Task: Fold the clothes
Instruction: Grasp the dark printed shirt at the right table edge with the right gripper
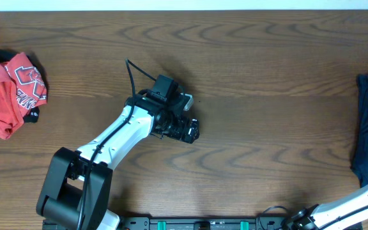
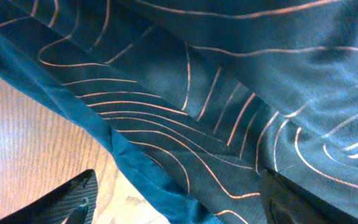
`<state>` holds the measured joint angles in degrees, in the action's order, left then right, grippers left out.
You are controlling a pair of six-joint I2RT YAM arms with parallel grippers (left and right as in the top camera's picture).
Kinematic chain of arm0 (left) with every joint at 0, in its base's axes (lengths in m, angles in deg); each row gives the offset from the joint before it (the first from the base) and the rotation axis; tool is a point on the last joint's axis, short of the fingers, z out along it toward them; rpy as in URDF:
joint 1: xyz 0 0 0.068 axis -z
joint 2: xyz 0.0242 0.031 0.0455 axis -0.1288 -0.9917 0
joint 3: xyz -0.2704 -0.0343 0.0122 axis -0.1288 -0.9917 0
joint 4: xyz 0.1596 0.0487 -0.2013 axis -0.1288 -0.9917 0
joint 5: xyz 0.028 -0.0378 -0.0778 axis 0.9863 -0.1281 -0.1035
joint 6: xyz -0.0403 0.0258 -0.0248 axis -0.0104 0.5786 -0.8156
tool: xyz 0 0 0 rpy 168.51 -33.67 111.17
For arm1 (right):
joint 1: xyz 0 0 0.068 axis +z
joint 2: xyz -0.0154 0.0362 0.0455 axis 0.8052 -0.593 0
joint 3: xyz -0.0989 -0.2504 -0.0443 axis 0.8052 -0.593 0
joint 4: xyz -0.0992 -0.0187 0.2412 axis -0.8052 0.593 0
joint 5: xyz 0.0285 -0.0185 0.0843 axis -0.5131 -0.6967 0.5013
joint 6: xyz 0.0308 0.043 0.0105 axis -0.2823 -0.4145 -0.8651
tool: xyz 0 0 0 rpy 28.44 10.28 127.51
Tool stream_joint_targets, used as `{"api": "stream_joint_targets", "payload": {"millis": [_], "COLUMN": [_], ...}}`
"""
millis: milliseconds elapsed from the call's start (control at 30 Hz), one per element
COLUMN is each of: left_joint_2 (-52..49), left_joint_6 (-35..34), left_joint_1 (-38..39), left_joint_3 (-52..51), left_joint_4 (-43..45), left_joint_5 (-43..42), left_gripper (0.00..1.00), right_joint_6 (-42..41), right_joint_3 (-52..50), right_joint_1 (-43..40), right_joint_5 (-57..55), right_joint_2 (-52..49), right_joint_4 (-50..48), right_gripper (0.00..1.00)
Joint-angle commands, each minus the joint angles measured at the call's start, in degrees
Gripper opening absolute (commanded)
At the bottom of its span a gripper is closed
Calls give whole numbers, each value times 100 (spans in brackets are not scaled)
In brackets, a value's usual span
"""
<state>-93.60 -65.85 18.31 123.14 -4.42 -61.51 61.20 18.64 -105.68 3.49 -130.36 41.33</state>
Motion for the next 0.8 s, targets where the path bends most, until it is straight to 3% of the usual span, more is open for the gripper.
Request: {"api": "stream_joint_targets", "payload": {"millis": [0,233,400,533,667,767], "left_joint_2": [-24,-39,-44,-48,-90,-149], "left_joint_6": [-7,-7,-7,-2,-2,-2], "left_joint_1": [15,15,15,15,15,13], "left_joint_3": [107,107,107,107,107,107], "left_joint_4": [39,76,76,90,142,186], "left_joint_5": [9,9,9,11,11,11], "left_gripper": [98,98,98,98,98,98], "right_joint_6": [175,415,1416,1853,1886,1851], "right_joint_3": [44,42,42,42,42,37], "right_joint_1": [74,70,-50,-83,-68,-66], "right_joint_5": [240,361,1250,1679,1665,1633], "right_joint_2": [-20,-208,-319,-319,-319,-319], "right_joint_4": [-48,-127,-304,-472,-581,-608], "right_gripper": [88,91,88,96,78,76]}}
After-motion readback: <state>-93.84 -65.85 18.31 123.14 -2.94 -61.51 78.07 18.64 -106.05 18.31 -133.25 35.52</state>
